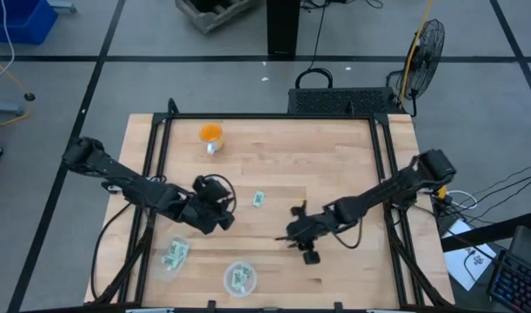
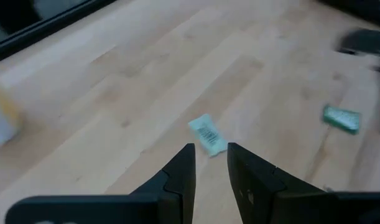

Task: Pick and place items into bin
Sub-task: Put the stevia packet into the left transparent bin

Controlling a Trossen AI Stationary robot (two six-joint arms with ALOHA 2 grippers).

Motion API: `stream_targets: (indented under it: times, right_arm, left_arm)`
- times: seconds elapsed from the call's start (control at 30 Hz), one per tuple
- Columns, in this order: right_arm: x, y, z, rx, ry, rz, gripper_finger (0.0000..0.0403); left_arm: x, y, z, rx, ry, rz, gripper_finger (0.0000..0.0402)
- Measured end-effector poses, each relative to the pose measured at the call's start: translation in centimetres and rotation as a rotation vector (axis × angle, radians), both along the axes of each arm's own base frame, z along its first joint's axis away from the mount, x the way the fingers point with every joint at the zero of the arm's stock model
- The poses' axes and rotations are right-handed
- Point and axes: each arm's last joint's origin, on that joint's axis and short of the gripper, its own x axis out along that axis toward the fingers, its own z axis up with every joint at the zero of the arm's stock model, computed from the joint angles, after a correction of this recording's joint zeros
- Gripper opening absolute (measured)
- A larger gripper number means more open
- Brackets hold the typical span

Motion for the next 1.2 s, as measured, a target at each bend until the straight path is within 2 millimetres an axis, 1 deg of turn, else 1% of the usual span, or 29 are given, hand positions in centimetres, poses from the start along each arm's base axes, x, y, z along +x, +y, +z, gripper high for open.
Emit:
stream_targets:
  times: [0.07, 0.2, 0.3, 0.37, 0.5, 0.63, 0.77, 0.83, 1.07, 1.2]
  right_arm:
    - [-1.6, -0.8, -0.6, -0.042, 0.008, -0.074, 0.0096]
    - [-4.5, -2.3, -1.3, -0.073, 0.011, -0.204, 0.0098]
    - [-6.0, -3.1, -1.6, -0.072, -0.030, -0.267, 0.0100]
    - [-6.8, -3.5, -1.6, -0.047, -0.079, -0.273, 0.0100]
    - [-7.9, -3.9, -1.7, 0.000, -0.215, -0.251, 0.0100]
    - [-8.9, -4.4, -1.9, -0.022, -0.320, -0.198, 0.0100]
    - [-9.2, -5.0, -1.8, -0.067, -0.378, -0.173, 0.0100]
    - [-9.0, -5.5, -1.7, -0.102, -0.407, -0.165, 0.0100]
    - [-8.6, -7.6, -2.0, -0.210, -0.429, -0.187, 0.0100]
    - [-8.5, -8.6, -2.1, -0.228, -0.413, -0.221, 0.0100]
  left_arm:
    - [1.2, -0.1, -0.7, -0.006, 0.005, -0.039, 0.0097]
    - [3.7, 0.1, -2.6, -0.021, 0.021, -0.091, 0.0097]
    - [5.3, 1.0, -4.3, -0.024, 0.060, -0.115, 0.0097]
    - [6.4, 1.9, -5.1, -0.057, 0.055, -0.122, 0.0097]
    - [7.9, 3.8, -6.8, -0.087, 0.075, -0.135, 0.0097]
    - [8.8, 5.7, -7.9, -0.084, 0.091, -0.101, 0.0097]
    - [9.2, 7.2, -8.9, -0.113, 0.108, -0.066, 0.0097]
    - [9.4, 7.7, -9.2, -0.129, 0.108, -0.063, 0.0097]
    - [10.5, 8.3, -11.4, -0.189, 0.099, -0.096, 0.0097]
    - [10.5, 8.2, -12.3, -0.188, 0.130, -0.089, 0.0097]
